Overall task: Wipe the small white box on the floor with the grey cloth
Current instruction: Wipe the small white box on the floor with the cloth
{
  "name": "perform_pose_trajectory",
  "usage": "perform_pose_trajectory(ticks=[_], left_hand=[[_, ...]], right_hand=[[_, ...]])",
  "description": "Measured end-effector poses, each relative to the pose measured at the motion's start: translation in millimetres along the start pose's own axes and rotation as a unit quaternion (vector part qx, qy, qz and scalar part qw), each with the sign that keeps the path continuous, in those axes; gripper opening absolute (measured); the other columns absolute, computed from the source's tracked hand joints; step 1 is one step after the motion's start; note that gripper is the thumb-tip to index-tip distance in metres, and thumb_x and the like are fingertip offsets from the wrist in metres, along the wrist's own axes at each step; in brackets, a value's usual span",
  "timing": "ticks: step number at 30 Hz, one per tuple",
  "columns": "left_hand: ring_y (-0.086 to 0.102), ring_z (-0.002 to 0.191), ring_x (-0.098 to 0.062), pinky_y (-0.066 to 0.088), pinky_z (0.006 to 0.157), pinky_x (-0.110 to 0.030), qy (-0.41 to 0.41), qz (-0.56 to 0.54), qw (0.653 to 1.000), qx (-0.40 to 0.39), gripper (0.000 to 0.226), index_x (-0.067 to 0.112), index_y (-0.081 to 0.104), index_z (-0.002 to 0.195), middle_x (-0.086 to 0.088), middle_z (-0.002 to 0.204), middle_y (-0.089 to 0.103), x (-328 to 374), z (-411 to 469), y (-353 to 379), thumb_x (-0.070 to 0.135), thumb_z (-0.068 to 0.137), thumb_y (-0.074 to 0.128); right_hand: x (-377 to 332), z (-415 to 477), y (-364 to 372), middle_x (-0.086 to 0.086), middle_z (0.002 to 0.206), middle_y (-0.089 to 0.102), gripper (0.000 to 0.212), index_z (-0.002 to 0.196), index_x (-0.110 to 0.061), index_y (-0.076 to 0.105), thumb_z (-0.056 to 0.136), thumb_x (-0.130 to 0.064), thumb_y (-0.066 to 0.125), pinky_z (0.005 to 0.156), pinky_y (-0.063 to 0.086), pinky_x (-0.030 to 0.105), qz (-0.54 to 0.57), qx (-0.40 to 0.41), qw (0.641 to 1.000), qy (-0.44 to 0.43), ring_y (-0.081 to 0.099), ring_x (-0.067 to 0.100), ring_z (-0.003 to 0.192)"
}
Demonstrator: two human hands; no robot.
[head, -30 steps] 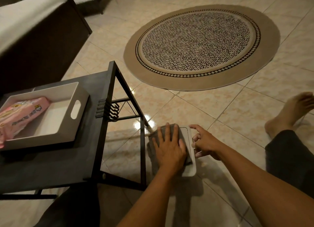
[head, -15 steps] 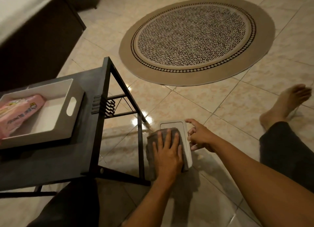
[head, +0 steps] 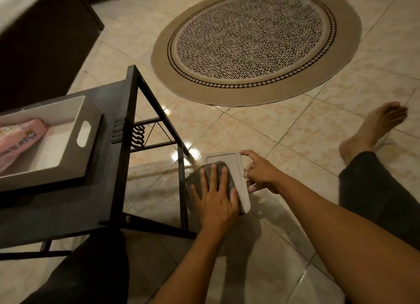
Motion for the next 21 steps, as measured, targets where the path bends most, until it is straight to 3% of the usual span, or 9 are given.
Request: perform_pose_trajectory(ticks=[5, 9, 12, 17, 21], left_hand=[[-0.014, 0.149, -0.027, -0.01, 0.113, -0.057, 0.061, 0.016, 0.998, 0.003, 0.062, 0.034, 0.008, 0.155, 0.006, 0.164, -0.003, 37.7, -36.0, 8.3, 0.052, 0.097, 0.02], [-0.02, 0.147, -0.026, -0.007, 0.116, -0.06, 0.033, 0.016, 0.999, 0.001, 0.063, 0.034, -0.002, 0.154, 0.004, 0.163, -0.014, 21.5, -4.8, 4.0, 0.05, 0.096, 0.013], [-0.022, 0.146, -0.027, -0.005, 0.117, -0.06, 0.002, 0.001, 1.0, -0.009, 0.065, 0.033, -0.008, 0.154, 0.002, 0.162, -0.018, 10.5, -19.7, 2.8, 0.05, 0.094, 0.012], [-0.022, 0.146, -0.026, -0.006, 0.117, -0.057, 0.043, 0.023, 0.998, -0.032, 0.061, 0.035, -0.006, 0.153, 0.005, 0.161, -0.018, 45.0, -18.6, 8.1, 0.05, 0.097, 0.013], [-0.015, 0.148, -0.022, 0.003, 0.117, -0.054, -0.011, 0.009, 0.999, -0.037, 0.061, 0.039, -0.001, 0.153, 0.002, 0.163, -0.012, 12.3, 0.7, -2.1, 0.055, 0.099, 0.023]], right_hand=[[-0.2, 4.5, -0.8, 0.008, 0.087, 0.054, 0.072, 0.143, -0.035, 0.04, 0.087, 0.011, 0.047, 0.056, 0.061, 0.037, -0.005, -0.001, 1.0, -0.006, 0.058, 0.02, 0.065], [3.6, 3.8, -1.7, 0.011, 0.091, 0.055, 0.074, 0.144, -0.035, 0.037, 0.088, 0.012, 0.049, 0.07, 0.063, 0.05, -0.004, -0.002, 1.0, -0.006, 0.061, 0.02, 0.067], [3.2, 3.2, 0.4, 0.011, 0.091, 0.054, 0.076, 0.145, -0.034, 0.038, 0.087, 0.014, 0.049, 0.064, 0.064, 0.046, 0.008, -0.001, 1.0, -0.006, 0.061, 0.02, 0.066], [2.7, 4.4, -3.6, 0.01, 0.089, 0.054, 0.077, 0.145, -0.034, 0.037, 0.086, 0.013, 0.045, 0.064, 0.064, 0.044, 0.008, -0.008, 1.0, -0.009, 0.058, 0.02, 0.066], [5.2, 0.8, -2.4, 0.012, 0.092, 0.054, 0.076, 0.146, -0.034, 0.036, 0.089, 0.014, 0.048, 0.056, 0.062, 0.039, 0.027, 0.0, 1.0, -0.003, 0.06, 0.02, 0.067]])
Point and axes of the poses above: each hand's wrist, its own z-axis towards the middle knuckle, its own y-axis out of the palm, x = y × z, the point moved 7 cm from there along z, towards the middle knuckle
